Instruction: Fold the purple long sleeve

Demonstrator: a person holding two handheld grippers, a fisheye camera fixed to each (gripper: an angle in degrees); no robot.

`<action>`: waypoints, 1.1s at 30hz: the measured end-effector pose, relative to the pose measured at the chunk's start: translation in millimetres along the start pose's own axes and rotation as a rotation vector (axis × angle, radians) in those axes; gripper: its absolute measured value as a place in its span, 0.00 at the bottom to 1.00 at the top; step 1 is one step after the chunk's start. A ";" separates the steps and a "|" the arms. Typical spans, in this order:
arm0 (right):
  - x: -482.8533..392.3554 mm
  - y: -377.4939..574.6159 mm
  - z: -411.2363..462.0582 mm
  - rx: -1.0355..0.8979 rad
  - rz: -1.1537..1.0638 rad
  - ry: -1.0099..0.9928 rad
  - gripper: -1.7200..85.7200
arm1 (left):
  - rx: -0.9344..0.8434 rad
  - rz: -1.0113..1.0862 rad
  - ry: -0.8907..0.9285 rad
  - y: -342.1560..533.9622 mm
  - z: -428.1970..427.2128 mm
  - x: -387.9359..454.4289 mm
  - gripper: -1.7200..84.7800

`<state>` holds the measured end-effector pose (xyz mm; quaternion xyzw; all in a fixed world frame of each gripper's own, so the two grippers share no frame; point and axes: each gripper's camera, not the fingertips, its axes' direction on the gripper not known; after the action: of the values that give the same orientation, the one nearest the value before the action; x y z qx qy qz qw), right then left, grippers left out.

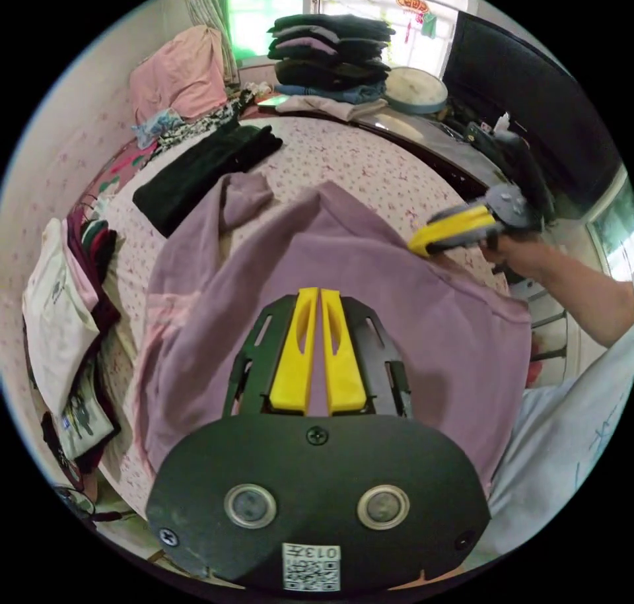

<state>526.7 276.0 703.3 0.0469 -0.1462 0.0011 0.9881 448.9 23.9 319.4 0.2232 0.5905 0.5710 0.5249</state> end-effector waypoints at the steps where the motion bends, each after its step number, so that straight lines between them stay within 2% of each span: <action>1: -5.5 1.2 -2.0 0.012 -0.025 -0.005 0.03 | 0.035 0.006 -0.015 -18.8 -0.8 -4.4 0.06; 6: -44.7 6.5 4.3 0.009 -0.153 0.020 0.03 | 0.029 0.075 0.007 -101.0 19.9 -8.4 0.12; 11: -58.9 6.5 17.2 -0.020 -0.192 0.083 0.03 | -0.180 0.242 0.072 -157.3 82.1 11.0 0.15; 16: -53.0 4.4 11.9 -0.009 -0.181 0.027 0.05 | -0.316 0.289 0.096 -163.9 123.8 20.5 0.15; 21: -30.9 9.9 -6.4 0.057 -0.057 0.051 0.10 | -0.248 0.296 0.081 -156.1 107.1 19.8 0.05; 23: -20.8 15.1 -8.5 0.082 -0.011 0.026 0.11 | -0.070 0.293 -0.020 -142.5 75.3 21.9 0.04; 26: -9.1 17.1 2.0 0.020 0.051 0.000 0.12 | 0.079 0.199 -0.072 -127.1 52.6 13.8 0.04; 33: -21.3 -1.2 10.1 -0.026 0.079 0.040 0.07 | -0.054 0.155 -0.082 -123.0 94.9 14.7 0.06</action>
<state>503.4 274.1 706.7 0.0279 -0.1284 0.0393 0.9906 568.0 47.8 221.5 0.2771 0.5337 0.6160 0.5088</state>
